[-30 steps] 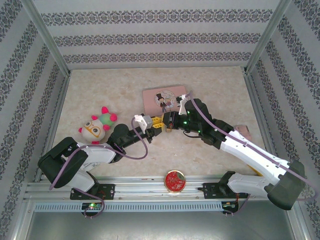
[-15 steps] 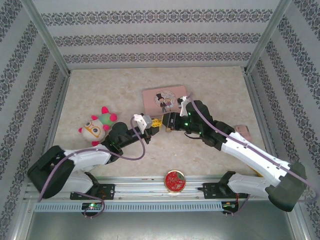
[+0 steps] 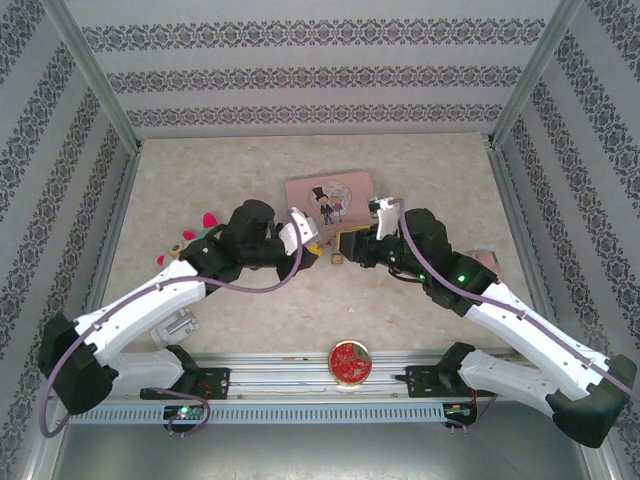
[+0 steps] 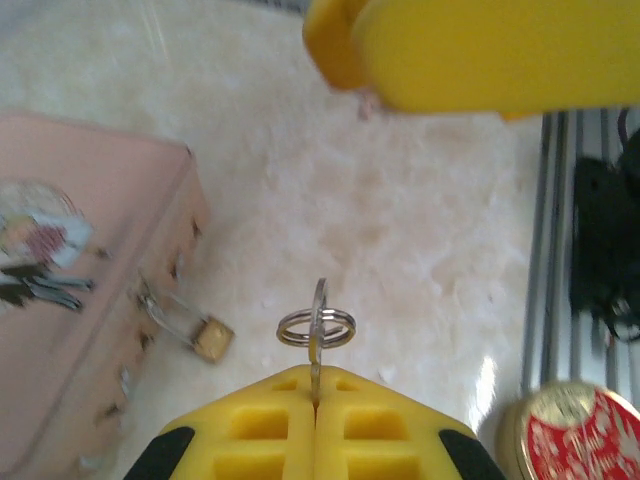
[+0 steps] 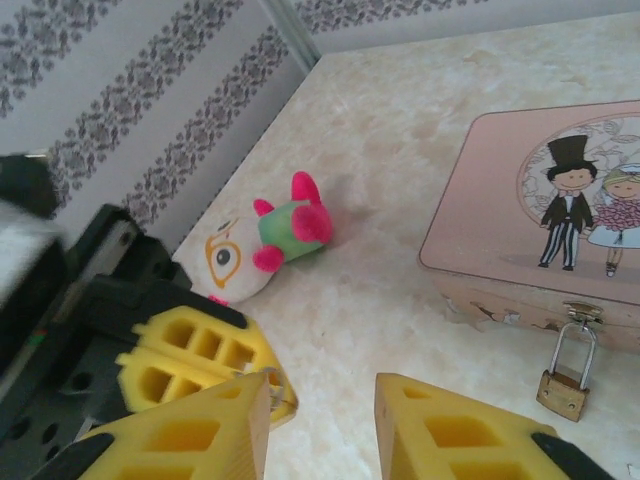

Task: Unlock a padlock with a key

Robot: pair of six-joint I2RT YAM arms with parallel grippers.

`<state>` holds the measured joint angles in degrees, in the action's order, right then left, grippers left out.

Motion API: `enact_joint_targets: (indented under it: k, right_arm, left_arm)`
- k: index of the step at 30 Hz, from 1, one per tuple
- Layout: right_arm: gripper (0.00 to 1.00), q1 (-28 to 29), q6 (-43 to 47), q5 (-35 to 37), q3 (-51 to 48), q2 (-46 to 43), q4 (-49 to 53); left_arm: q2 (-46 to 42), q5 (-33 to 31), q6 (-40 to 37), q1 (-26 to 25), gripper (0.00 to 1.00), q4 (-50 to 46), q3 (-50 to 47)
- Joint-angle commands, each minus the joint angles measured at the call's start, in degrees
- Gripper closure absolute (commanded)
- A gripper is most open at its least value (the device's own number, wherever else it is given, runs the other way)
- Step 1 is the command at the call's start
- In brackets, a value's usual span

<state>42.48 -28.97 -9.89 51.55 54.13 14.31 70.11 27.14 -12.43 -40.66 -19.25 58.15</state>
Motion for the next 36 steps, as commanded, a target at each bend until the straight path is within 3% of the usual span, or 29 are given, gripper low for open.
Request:
enact_joint_targets:
  k: [1,7,16,29,36]
  right_arm:
    - [0.66,-0.50,5.59,-5.19,-0.74,-0.72,-1.57]
    - [0.63,-0.62,8.71,-13.72,-4.71,-2.75,-6.16]
    - [0.71,-2.05,6.68,-23.98,-10.15,-3.27,-12.46]
    - [0.76,-2.93,7.05,-29.21,-9.11,1.24,-12.90]
    - [0.85,-3.27,7.22,-29.92,-8.83,1.96,-12.88]
  left_arm:
    - [3.27,3.42,-5.54,-0.47,1.00,-18.73,5.80]
    - [3.61,9.35,-7.30,-0.29,1.00,-20.19,8.22]
    - [2.24,13.63,-7.96,-0.29,1.00,-19.21,7.07]
    - [3.55,15.14,-8.03,-0.23,1.00,-19.95,7.50]
    - [3.63,14.72,-8.14,-0.26,1.00,-19.98,7.28]
